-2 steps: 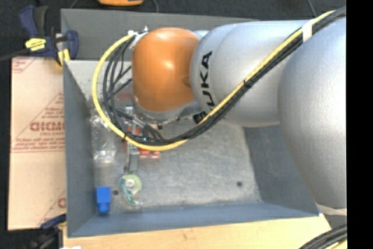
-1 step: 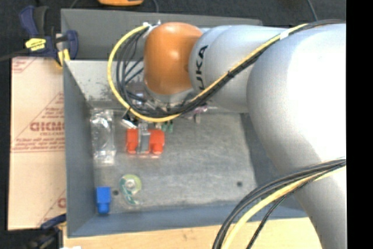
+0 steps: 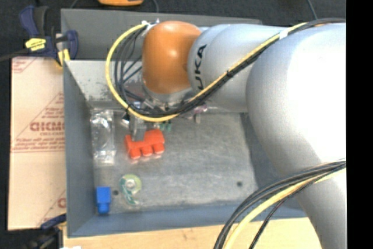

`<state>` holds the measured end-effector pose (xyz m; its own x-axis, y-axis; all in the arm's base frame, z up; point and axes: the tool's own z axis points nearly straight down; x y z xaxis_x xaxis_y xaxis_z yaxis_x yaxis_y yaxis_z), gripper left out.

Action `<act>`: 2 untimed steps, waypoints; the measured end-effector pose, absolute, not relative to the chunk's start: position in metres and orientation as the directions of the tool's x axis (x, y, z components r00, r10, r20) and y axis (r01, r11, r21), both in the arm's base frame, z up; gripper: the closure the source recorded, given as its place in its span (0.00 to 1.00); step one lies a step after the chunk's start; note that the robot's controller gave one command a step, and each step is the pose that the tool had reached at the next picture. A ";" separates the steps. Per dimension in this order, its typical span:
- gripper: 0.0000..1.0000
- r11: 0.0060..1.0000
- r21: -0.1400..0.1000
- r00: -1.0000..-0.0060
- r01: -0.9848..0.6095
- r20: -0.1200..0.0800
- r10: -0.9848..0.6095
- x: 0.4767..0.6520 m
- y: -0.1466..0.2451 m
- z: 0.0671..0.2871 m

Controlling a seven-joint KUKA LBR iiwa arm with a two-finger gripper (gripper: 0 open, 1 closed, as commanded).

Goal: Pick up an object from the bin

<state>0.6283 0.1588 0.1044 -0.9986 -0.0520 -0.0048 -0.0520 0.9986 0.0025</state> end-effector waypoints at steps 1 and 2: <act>0.00 0.999 0.003 -0.999 -0.051 -0.005 -0.051 0.628 0.159 0.104; 0.00 0.910 -0.001 -0.910 -0.414 -0.004 -0.414 0.612 0.147 0.071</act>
Offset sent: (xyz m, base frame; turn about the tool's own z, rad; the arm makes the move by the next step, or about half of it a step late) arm 0.0000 0.0000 0.0000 0.0000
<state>0.6125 0.1470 0.0714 -0.9101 -0.4144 -0.0035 -0.4144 0.9101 -0.0005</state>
